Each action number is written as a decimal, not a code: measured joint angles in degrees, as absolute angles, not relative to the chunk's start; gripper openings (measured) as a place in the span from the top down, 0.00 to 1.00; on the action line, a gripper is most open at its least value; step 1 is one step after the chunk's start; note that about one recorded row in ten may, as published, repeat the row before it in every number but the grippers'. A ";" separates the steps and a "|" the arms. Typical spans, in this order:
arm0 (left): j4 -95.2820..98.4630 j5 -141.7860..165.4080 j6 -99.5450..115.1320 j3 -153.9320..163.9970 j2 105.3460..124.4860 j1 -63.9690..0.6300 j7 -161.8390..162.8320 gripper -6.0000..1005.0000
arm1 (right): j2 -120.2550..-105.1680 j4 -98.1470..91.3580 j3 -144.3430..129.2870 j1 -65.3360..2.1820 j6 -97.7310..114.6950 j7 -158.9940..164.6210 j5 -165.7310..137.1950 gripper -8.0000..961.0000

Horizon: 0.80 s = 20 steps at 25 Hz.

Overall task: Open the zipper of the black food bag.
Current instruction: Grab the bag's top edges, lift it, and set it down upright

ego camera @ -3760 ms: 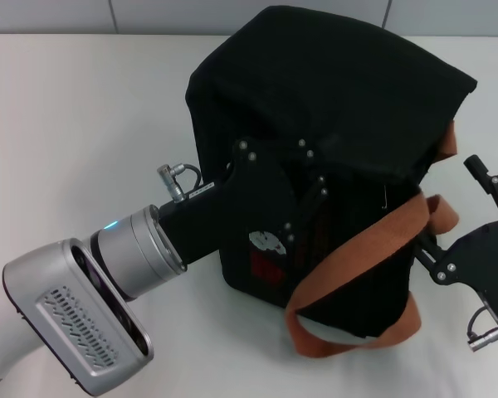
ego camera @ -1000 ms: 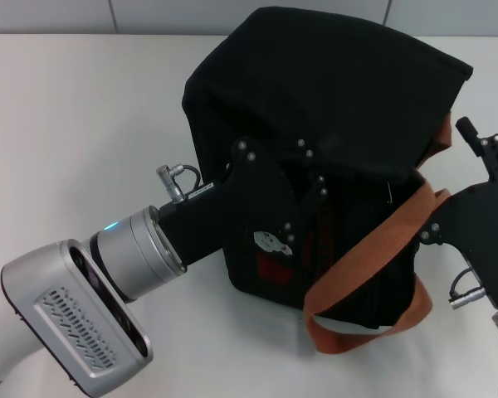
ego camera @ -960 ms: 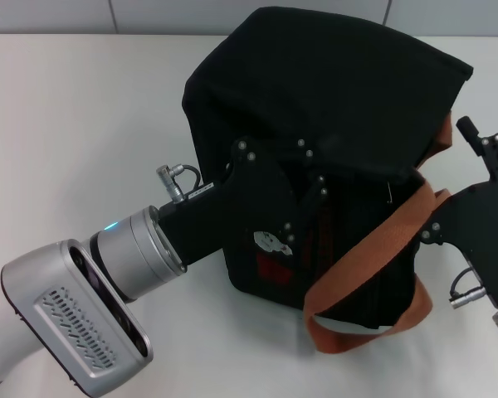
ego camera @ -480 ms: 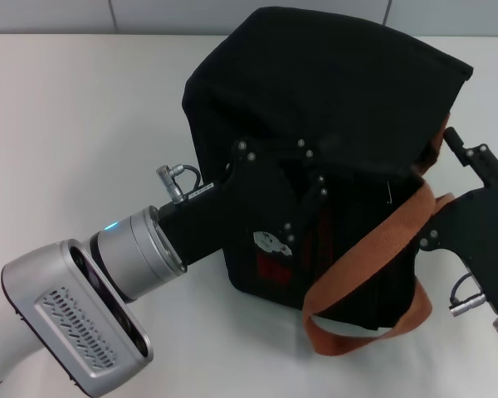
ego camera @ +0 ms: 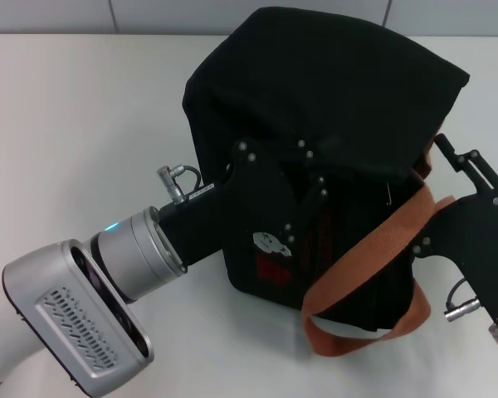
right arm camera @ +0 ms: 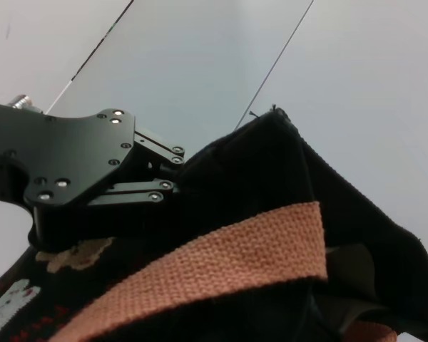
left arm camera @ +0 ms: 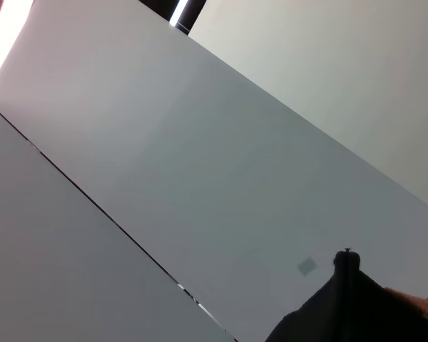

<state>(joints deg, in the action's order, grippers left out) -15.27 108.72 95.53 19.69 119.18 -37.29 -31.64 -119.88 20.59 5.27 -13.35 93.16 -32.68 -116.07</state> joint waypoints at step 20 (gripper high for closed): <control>-15.29 108.72 95.44 19.68 119.18 -37.00 -31.64 0.91 | -119.88 20.78 3.69 -12.35 95.11 -33.76 -116.20 0.44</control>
